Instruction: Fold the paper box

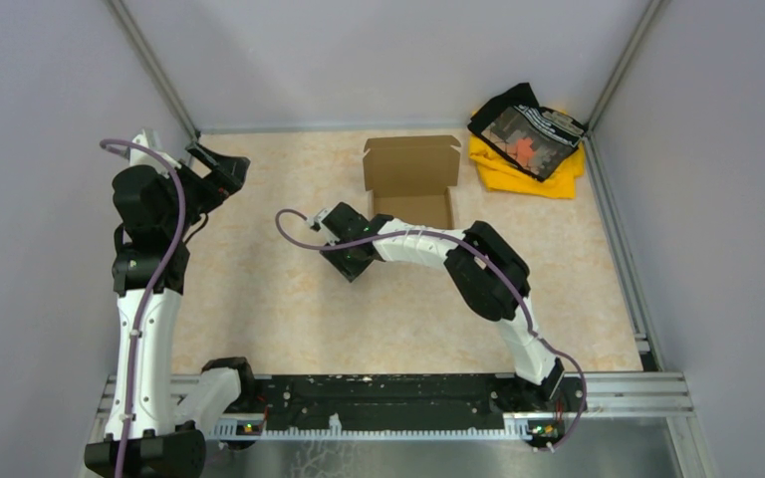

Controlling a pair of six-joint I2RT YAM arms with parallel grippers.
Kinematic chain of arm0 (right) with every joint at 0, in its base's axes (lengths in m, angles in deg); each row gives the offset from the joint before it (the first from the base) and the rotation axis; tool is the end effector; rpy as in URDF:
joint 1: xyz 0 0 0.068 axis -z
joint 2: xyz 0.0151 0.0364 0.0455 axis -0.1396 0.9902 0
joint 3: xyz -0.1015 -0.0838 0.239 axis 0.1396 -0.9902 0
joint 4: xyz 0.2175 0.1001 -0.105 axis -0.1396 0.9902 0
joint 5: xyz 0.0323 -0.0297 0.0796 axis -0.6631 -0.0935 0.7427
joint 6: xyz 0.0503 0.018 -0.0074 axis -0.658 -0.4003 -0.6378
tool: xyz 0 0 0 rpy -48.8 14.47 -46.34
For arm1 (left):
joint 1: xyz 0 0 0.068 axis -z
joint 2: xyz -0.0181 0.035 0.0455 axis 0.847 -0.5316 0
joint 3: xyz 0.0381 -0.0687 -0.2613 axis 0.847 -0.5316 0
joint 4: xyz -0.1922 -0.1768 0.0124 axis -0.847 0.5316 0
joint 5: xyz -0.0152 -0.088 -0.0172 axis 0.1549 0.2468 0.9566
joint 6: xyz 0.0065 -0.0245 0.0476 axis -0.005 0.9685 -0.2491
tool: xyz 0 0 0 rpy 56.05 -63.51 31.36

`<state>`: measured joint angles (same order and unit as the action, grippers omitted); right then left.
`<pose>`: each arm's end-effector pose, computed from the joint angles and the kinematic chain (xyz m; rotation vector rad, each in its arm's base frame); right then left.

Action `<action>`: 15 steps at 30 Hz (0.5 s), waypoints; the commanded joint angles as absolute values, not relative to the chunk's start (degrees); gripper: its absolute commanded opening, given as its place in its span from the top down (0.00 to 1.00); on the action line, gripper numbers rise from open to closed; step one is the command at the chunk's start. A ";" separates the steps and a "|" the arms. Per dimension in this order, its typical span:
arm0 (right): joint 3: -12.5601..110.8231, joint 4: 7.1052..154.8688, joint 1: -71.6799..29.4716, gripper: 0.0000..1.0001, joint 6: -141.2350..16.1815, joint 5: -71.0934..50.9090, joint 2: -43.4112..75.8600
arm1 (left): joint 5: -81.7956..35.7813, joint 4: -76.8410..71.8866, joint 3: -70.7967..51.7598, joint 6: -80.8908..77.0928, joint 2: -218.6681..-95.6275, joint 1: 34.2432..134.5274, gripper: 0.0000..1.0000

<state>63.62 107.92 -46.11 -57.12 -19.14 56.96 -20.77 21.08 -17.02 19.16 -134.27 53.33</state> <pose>0.2675 0.3683 0.1660 -1.1635 2.3676 0.3097 0.1938 0.0089 0.4156 -0.4296 1.7055 -0.5175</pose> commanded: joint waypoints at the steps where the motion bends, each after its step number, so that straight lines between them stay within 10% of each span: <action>1: 64.52 108.60 -46.47 0.52 -56.05 -18.26 58.47 | -21.09 19.93 -16.74 18.25 -133.96 53.12 0.01; 15: 64.33 107.07 -46.36 0.61 -56.30 -18.60 59.61 | -21.06 19.75 -17.35 18.34 -133.80 53.13 0.01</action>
<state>63.60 107.72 -46.08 -56.29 -18.97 57.07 -20.77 21.08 -17.02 19.01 -134.27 53.33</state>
